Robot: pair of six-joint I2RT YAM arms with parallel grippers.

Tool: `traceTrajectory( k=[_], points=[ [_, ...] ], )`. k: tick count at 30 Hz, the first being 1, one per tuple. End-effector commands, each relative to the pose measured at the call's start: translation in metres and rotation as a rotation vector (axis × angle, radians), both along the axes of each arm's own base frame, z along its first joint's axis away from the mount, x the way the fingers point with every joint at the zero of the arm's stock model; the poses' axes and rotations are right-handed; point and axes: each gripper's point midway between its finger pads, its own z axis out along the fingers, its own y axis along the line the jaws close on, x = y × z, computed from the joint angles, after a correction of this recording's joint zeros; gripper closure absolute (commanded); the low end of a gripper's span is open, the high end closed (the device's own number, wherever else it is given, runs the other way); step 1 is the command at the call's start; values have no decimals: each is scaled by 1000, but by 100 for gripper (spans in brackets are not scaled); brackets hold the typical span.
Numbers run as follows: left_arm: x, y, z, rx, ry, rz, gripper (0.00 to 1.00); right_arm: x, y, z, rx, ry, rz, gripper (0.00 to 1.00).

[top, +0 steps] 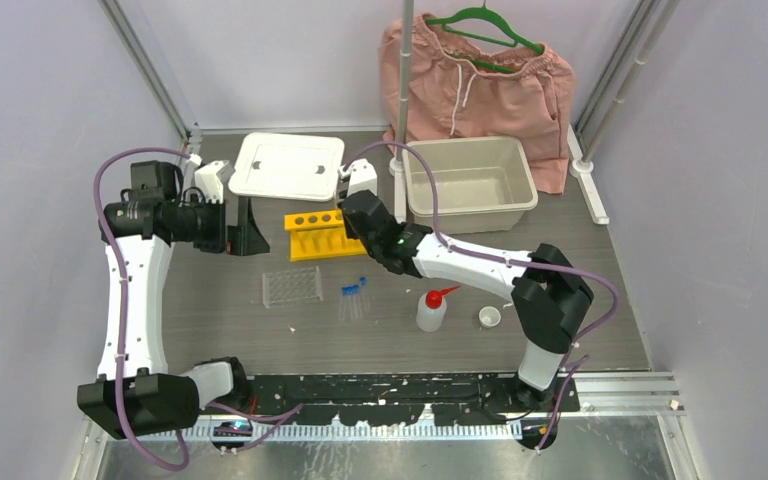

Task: Organize the chemistry lab equipment

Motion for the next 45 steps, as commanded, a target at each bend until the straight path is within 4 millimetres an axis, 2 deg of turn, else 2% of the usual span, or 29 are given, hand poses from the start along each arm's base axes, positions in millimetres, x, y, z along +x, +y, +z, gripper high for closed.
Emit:
traceTrajectory(
  k=[1,26,45],
  points=[
    [2,1,12,6,-36,4,0,13,-2,9,36,-71,-46,99],
    [1,3,8,19,-31,7,0,14,-5,-19,-24,-49,-55,99],
    [2,4,9,27,-36,9,0,15,0,-46,-45,-28,-46,99]
  ],
)
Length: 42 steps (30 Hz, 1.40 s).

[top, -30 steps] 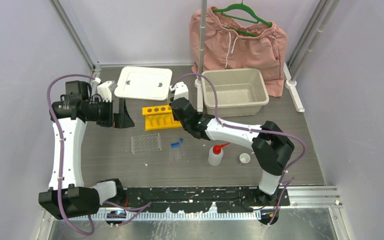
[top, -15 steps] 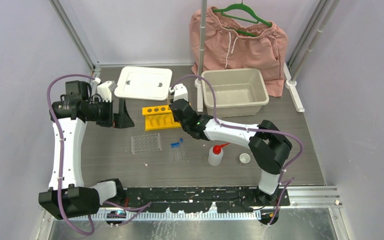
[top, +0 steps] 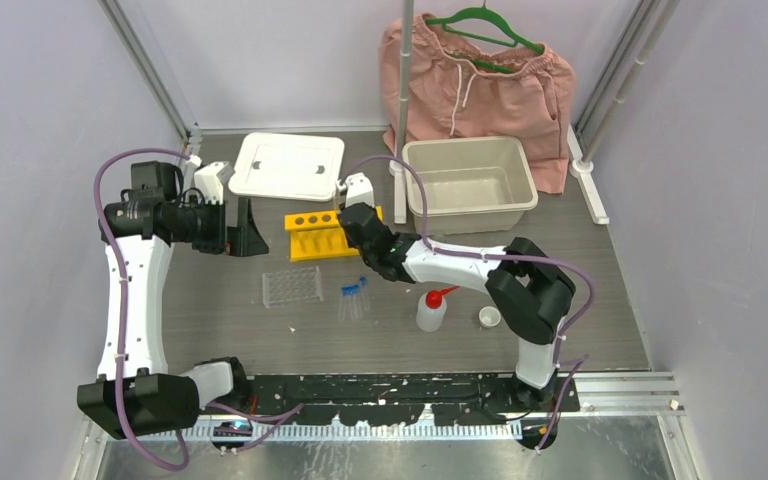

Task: Organize the chemistry lab equipment

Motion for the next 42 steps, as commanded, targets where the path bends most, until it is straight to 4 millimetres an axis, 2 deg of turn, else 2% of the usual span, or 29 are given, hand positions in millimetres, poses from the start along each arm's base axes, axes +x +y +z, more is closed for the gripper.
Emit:
traceTrajectory(
  k=[1,4,7,13,16,18,20,25,28,33,42],
  points=[
    [4,1,11,11,-47,2,0,8,3,9,33,-36,-19,96],
    [4,2,12,12,-48,3,0,6,1,8,40,-25,-29,81],
    [3,2,12,18,-48,4,0,2,-4,17,67,-24,-36,58],
    [1,2,14,15,-53,8,0,-17,-13,56,147,21,-43,44],
    [-1,1,15,11,-54,7,0,-32,-26,66,160,101,-85,43],
    [-2,0,15,11,-57,6,0,-46,-30,64,172,185,-92,47],
    [-3,0,15,11,-57,7,0,-63,-33,53,156,273,-79,52],
    [-4,1,14,14,-54,6,0,-112,-37,7,90,527,-38,61],
    [-5,2,13,25,-52,8,0,-133,-41,-14,40,646,-30,63],
    [-7,3,9,32,-52,8,0,-145,-43,-24,19,708,-16,60],
    [-8,0,8,13,-28,-1,0,-148,-37,-42,-33,787,-35,55]
  ],
)
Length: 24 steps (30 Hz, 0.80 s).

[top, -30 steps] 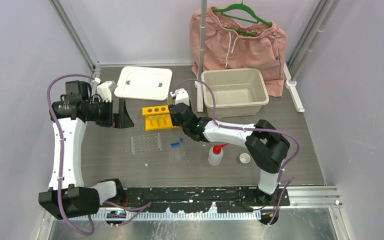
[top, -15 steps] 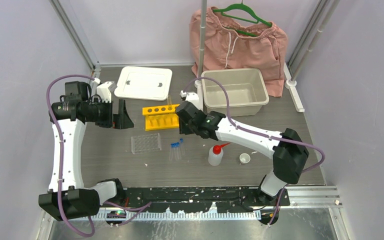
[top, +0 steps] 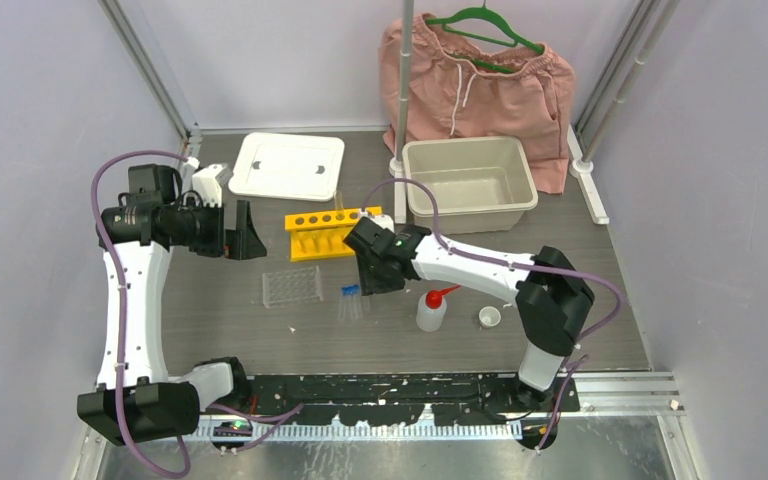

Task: Organize the chemistry lab equipment

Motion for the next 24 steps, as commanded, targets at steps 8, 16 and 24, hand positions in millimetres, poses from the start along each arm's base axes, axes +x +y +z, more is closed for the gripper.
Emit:
traceTrajectory(
  k=[8,16,24],
  points=[
    [-7,0,4,13,0,-35,0,28,19,-16,-10,-21,-32,60],
    [-12,0,6,28,-24,-43,0,48,42,-14,12,-57,-19,61],
    [-16,3,5,53,-33,-49,0,53,30,-36,-64,-76,-34,63]
  ],
)
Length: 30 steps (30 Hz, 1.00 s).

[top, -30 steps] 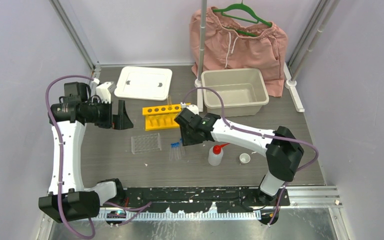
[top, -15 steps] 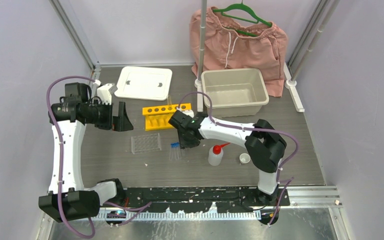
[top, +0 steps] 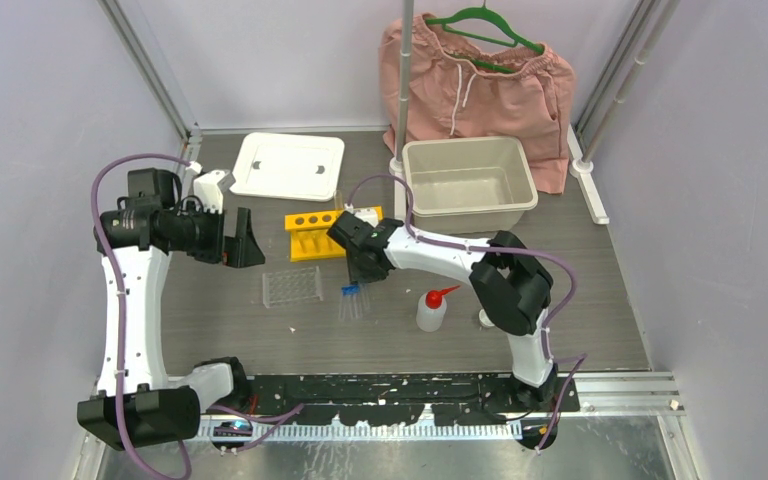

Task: Organize the chemistry lab equipment

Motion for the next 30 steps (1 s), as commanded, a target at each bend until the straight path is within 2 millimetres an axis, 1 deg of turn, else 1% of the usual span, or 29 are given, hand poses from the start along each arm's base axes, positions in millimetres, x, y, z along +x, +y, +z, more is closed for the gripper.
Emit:
traceTrajectory(
  k=[1,4,11,16,17,19,20,22,25,27,30],
  points=[
    [-4,1,8,18,-45,-13,0,11,-5,0,-25,-57,-7,64],
    [-3,1,9,17,-48,-12,0,10,-7,-6,-25,-49,-9,65],
    [-1,-1,13,5,-55,-5,0,8,-4,-24,-29,-18,-1,65],
    [-4,-1,17,6,-61,-10,0,6,-5,-35,-37,4,-3,66],
    [-4,-2,18,4,-63,-10,0,5,-5,-37,-40,8,-4,69],
    [-5,-3,20,2,-65,-13,0,4,-8,-39,-46,7,-14,76],
    [-6,-4,22,-5,-67,-16,0,5,-11,-36,-46,-4,-23,81],
    [-7,-6,25,-16,-69,-20,0,7,-16,-24,-40,-31,-38,88],
    [-9,-9,29,-34,-77,-26,0,9,-23,11,-14,-87,-57,94],
    [-10,-11,31,-43,-84,-30,0,8,-24,39,21,-120,-64,98],
    [-14,-16,34,-68,-92,-42,0,1,-10,93,130,-180,-49,99]
  ],
)
